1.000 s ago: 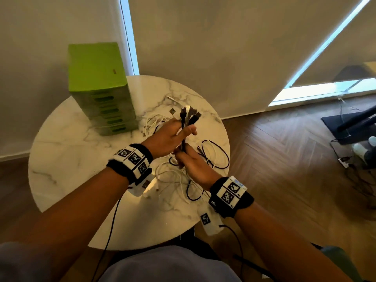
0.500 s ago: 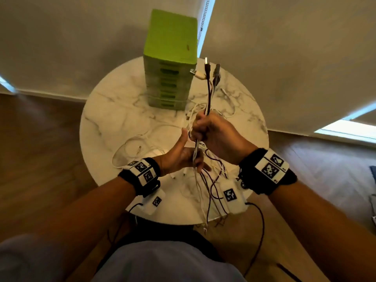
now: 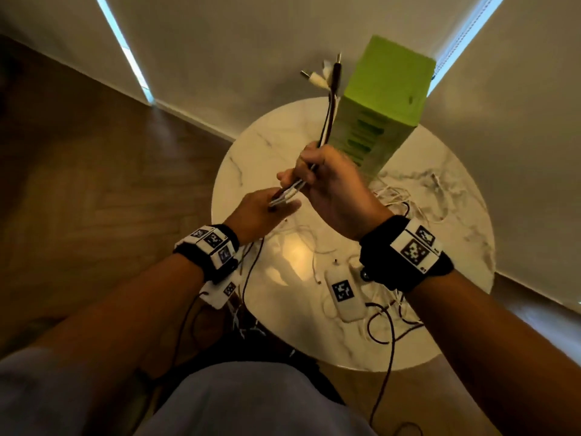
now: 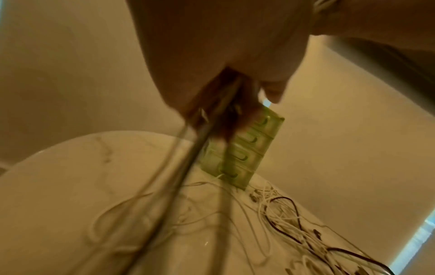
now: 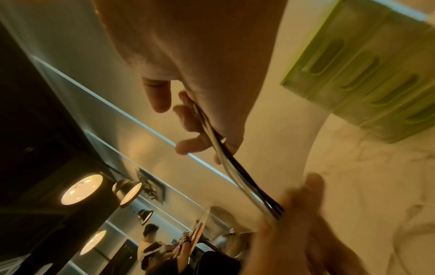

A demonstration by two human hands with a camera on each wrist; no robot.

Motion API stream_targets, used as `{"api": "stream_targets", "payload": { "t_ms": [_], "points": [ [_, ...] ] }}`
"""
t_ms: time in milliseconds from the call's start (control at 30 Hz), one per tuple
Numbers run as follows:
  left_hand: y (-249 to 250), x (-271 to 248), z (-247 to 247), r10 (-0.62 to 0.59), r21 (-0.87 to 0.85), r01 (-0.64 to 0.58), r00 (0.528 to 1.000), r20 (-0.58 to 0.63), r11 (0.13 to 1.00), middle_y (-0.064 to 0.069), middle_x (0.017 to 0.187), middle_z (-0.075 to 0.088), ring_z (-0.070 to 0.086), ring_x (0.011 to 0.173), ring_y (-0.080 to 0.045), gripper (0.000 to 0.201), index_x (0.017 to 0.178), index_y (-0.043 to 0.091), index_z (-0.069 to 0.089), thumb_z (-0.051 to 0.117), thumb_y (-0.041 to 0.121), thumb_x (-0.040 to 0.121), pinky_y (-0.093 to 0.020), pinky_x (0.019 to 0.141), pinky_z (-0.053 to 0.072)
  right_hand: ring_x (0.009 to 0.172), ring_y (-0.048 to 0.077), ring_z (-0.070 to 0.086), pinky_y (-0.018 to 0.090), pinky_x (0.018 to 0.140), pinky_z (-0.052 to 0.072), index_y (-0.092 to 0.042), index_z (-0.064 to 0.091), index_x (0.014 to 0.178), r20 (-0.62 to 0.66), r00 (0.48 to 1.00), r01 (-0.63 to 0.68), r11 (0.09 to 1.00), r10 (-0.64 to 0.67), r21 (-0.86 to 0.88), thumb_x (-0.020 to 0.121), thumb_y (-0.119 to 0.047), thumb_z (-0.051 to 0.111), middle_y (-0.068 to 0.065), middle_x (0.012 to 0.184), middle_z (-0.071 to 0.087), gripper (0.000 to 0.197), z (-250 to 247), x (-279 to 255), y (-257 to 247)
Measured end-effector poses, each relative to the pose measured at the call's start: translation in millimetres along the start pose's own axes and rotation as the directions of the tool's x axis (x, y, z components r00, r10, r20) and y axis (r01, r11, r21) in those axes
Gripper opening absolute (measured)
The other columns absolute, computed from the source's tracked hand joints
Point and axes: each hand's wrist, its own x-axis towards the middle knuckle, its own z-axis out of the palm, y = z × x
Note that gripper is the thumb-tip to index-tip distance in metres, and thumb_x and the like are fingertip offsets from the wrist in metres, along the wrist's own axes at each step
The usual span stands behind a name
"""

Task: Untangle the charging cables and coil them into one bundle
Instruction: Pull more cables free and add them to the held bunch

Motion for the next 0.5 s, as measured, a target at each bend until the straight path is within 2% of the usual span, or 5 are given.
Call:
{"api": "stream_targets", "payload": {
  "t_ms": [67,200,267,400,500],
  "points": [
    [-1.4,-13.6,-6.2,-0.196,-0.086,0.223,0.95,0.241,0.971,0.001,0.063,0.056,0.054,0.058,-0.015,0.05,0.067,0.021,0.054,0.057,0.064,0.091,-0.034,0.067,0.049,0.059,0.021,0.047,0.051,0.096,0.048,-0.017,0.04,0.066,0.021,1.0,0.02,1.0,-0.019,-0.011,0.089,-0.013,0.049,-0.001,0.06,0.031,0.025,4.1,7.3,-2.5],
    [-21.3,-19.1,-21.8,-0.203,0.209,0.189,0.978,0.051,0.96,-0.002,0.064,0.055,0.051,0.061,-0.02,0.059,0.065,0.021,0.051,0.041,0.075,0.087,-0.032,0.056,0.037,0.054,0.012,0.04,0.042,0.075,0.048,-0.019,0.044,0.074,-0.045,0.997,0.045,0.969,-0.058,-0.244,0.099,-0.009,0.047,-0.009,0.06,0.04,0.027,-4.2,12.1,1.6],
    [-26.7,-15.0,-23.8,-0.192,0.291,0.163,0.979,0.075,0.943,-0.004,0.075,0.058,0.055,0.07,-0.023,0.053,0.078,0.018,0.052,0.053,0.069,0.089,-0.034,0.058,0.039,0.055,0.009,0.043,0.04,0.069,0.045,-0.021,0.039,0.076,-0.114,0.984,0.079,0.909,-0.136,-0.409,0.091,-0.01,0.052,-0.007,0.065,0.041,0.023,-12.0,11.0,8.4],
    [-24.6,-5.6,-23.8,-0.15,0.197,0.069,0.888,0.435,0.978,0.004,0.117,0.059,0.06,0.101,-0.013,0.061,0.119,0.022,0.05,0.074,0.061,0.079,-0.029,0.087,0.052,0.062,0.015,0.037,0.038,0.063,0.039,-0.019,0.035,0.079,-0.259,0.958,-0.021,0.872,-0.123,-0.489,0.089,-0.002,0.052,0.001,0.071,0.034,0.026,-30.9,-0.4,25.5],
    [0.3,5.1,-14.2,0.039,-0.08,-0.006,0.905,0.424,0.997,0.007,0.132,0.056,0.055,0.122,-0.007,0.067,0.131,0.026,0.047,0.061,0.069,0.083,-0.036,0.108,0.045,0.066,0.018,0.037,0.036,0.063,0.039,-0.019,0.036,0.078,-0.3,0.953,-0.11,0.877,-0.04,-0.468,0.093,0.004,0.049,-0.001,0.07,0.037,0.03,-43.5,-17.6,35.8]
  ]
}}
